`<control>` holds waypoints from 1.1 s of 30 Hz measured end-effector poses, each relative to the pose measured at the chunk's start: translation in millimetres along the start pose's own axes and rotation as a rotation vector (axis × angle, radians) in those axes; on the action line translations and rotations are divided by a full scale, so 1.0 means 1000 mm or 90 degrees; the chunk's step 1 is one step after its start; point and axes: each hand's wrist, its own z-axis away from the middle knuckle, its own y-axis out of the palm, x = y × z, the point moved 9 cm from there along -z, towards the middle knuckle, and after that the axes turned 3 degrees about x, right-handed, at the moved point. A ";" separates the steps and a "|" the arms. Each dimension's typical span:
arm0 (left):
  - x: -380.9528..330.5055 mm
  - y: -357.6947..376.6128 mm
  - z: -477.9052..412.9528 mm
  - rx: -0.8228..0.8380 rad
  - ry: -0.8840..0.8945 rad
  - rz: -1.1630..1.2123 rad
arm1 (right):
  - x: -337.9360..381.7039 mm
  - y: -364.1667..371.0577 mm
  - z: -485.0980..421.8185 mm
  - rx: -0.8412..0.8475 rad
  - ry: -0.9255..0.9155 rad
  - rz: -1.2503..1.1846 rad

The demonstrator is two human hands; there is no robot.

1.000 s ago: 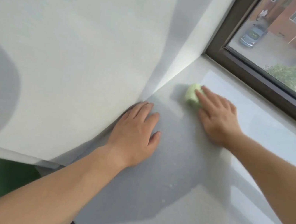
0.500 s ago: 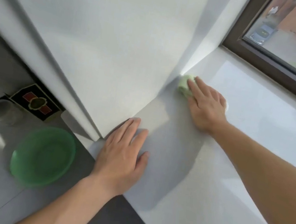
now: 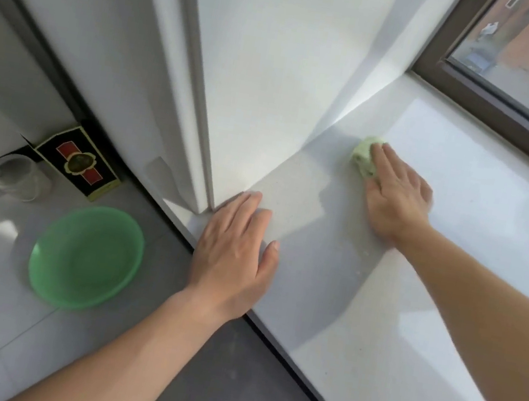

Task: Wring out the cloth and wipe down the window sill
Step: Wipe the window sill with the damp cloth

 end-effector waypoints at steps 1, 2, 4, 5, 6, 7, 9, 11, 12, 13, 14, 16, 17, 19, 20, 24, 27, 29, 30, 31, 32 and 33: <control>0.001 -0.001 0.001 -0.009 -0.005 0.005 | 0.010 0.002 0.001 -0.007 0.013 0.004; 0.001 -0.001 0.002 -0.019 -0.012 0.009 | 0.029 0.007 0.009 -0.009 -0.023 0.011; 0.002 -0.001 0.006 -0.041 -0.034 0.015 | 0.075 0.024 0.047 0.024 -0.193 0.014; 0.003 -0.001 0.008 -0.055 -0.045 0.021 | 0.089 0.030 0.069 0.049 -0.272 0.025; 0.004 -0.002 0.011 -0.069 -0.057 0.029 | 0.095 0.032 0.088 0.071 -0.329 0.033; 0.004 -0.002 0.014 -0.083 -0.066 0.039 | 0.094 0.032 0.101 0.086 -0.363 0.035; 0.005 0.000 0.024 -0.110 -0.080 0.048 | 0.081 0.028 0.117 0.113 -0.391 0.036; 0.004 0.005 0.038 -0.128 -0.103 0.054 | 0.069 0.024 0.122 0.119 -0.402 0.043; 0.004 0.008 0.045 -0.138 -0.122 0.071 | 0.070 0.024 0.119 0.114 -0.398 0.045; 0.003 0.012 0.052 -0.146 -0.145 0.098 | 0.076 0.025 0.113 0.107 -0.393 0.044; 0.002 0.017 0.059 -0.150 -0.168 0.132 | 0.088 0.029 0.105 0.102 -0.389 0.039; -0.002 0.026 0.073 -0.168 -0.208 0.220 | 0.121 0.038 0.093 0.099 -0.400 0.033; -0.004 0.030 0.079 -0.178 -0.230 0.274 | 0.134 0.041 0.092 0.099 -0.420 0.032; -0.009 0.040 0.087 -0.189 -0.278 0.390 | 0.140 0.040 0.104 0.101 -0.489 0.038; -0.011 0.044 0.091 -0.192 -0.305 0.442 | 0.132 0.038 0.118 0.102 -0.531 0.045; -0.019 0.050 0.096 -0.207 -0.387 0.554 | 0.096 0.029 0.167 0.119 -0.650 0.049; -0.021 0.048 0.096 -0.241 -0.417 0.609 | 0.128 0.036 0.142 0.122 -0.623 0.032; -0.019 0.045 0.095 -0.269 -0.422 0.638 | 0.156 0.045 0.125 0.115 -0.600 0.036; -0.017 0.044 0.096 -0.280 -0.424 0.641 | 0.160 0.048 0.123 0.109 -0.595 0.035; -0.016 0.042 0.096 -0.287 -0.424 0.634 | 0.156 0.048 0.127 0.101 -0.595 0.032; -0.014 0.040 0.098 -0.293 -0.418 0.614 | 0.143 0.045 0.136 0.093 -0.598 0.027; -0.012 0.037 0.099 -0.299 -0.407 0.579 | 0.126 0.040 0.149 0.090 -0.605 0.023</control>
